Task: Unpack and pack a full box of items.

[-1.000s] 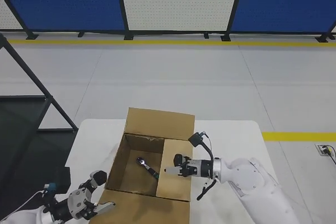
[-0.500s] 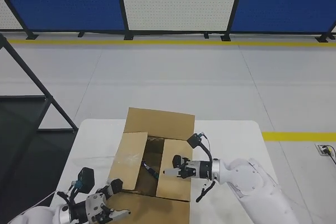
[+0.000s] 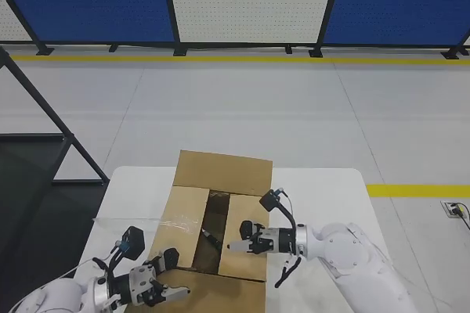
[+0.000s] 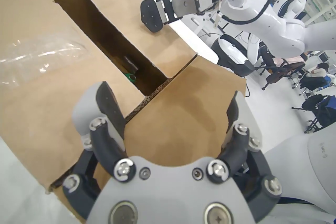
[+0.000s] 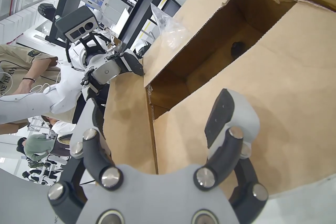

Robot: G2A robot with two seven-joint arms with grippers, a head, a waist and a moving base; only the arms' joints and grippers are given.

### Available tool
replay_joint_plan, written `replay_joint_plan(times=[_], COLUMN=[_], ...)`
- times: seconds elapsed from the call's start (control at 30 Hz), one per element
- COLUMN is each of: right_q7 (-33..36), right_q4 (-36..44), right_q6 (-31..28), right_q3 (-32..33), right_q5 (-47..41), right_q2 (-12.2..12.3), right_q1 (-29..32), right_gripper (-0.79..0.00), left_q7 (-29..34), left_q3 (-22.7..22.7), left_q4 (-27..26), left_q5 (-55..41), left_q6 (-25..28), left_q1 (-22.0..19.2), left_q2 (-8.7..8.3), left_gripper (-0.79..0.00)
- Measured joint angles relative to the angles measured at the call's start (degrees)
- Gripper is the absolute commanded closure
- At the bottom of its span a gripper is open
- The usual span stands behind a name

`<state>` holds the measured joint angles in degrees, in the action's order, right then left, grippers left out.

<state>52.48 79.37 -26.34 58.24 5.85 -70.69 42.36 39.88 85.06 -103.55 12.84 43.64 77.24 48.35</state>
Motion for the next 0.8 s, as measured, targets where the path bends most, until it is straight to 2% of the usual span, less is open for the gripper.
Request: replay_joint_plan(times=[0.4, 0.57, 0.8], right_q7=[0.3, 0.3, -0.1], right_q4=[2.0, 1.8, 1.9], right_q6=[-0.7, -0.8, -1.1], right_q3=[-0.7, -1.1, -1.4], right_q5=[1.2, 0.7, 0.6], right_q2=[0.2, 0.2, 0.2], right_q1=[0.3, 0.2, 0.2], right_gripper=[-0.785, -0.785, -0.785], left_q7=[3.6, 2.7, -2.1], left_q3=[-0.4, -0.3, 1.7], left_q4=[0.9, 0.9, -0.8], left_q5=[-2.9, -3.0, -4.0], left_q6=[-2.5, -2.4, -1.9], left_q1=[-0.7, -0.6, -0.2], left_q2=[-0.37, -0.38, -0.3], left_gripper=[-0.785, -0.785, -0.785])
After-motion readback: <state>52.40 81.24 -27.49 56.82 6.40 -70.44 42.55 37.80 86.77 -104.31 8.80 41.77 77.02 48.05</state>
